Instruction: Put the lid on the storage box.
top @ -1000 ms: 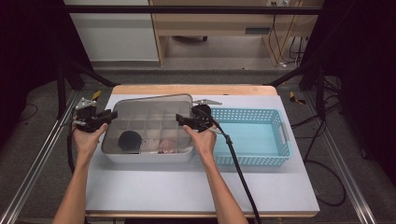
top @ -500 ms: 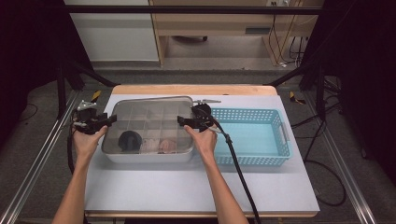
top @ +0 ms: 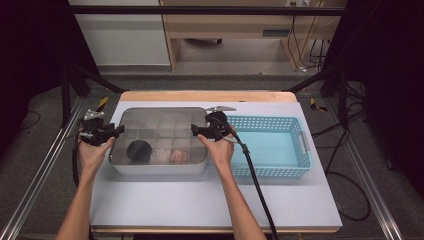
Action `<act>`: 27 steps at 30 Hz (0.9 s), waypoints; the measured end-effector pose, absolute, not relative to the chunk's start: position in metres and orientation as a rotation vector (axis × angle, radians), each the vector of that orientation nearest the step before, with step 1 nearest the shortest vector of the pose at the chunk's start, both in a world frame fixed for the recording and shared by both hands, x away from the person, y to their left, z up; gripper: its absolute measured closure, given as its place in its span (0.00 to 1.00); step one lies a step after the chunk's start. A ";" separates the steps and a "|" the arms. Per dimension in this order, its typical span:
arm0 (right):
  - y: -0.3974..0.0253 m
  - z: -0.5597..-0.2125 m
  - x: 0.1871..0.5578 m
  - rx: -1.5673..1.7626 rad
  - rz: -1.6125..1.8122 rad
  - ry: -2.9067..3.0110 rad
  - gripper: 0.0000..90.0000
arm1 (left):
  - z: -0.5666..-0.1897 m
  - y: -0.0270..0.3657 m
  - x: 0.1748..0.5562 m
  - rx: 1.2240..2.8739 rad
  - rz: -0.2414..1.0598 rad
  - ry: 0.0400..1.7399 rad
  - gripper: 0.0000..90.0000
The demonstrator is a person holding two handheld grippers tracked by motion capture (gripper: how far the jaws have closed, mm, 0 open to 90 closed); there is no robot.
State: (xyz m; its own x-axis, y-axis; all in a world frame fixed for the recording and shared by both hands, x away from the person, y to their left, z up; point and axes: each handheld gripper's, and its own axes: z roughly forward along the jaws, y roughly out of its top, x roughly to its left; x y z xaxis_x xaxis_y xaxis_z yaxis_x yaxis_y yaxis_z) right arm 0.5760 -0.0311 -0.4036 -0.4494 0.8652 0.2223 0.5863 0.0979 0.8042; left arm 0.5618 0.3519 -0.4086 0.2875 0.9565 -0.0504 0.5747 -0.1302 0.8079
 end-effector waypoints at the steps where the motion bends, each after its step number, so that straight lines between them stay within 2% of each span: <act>1: -0.032 -0.404 0.576 1.436 1.288 2.075 0.29 | -0.408 0.352 0.561 1.808 0.642 1.382 0.57; 11: -0.053 -0.382 0.556 1.370 1.412 2.005 0.30 | -0.379 0.339 0.529 1.722 0.611 1.252 0.50; 19: -0.104 -0.370 0.522 1.325 1.513 1.908 0.46 | -0.374 0.322 0.490 1.681 0.565 1.139 0.49; 27: -0.150 -0.376 0.491 1.226 1.474 1.943 0.57 | -0.386 0.305 0.459 1.743 0.544 1.083 0.52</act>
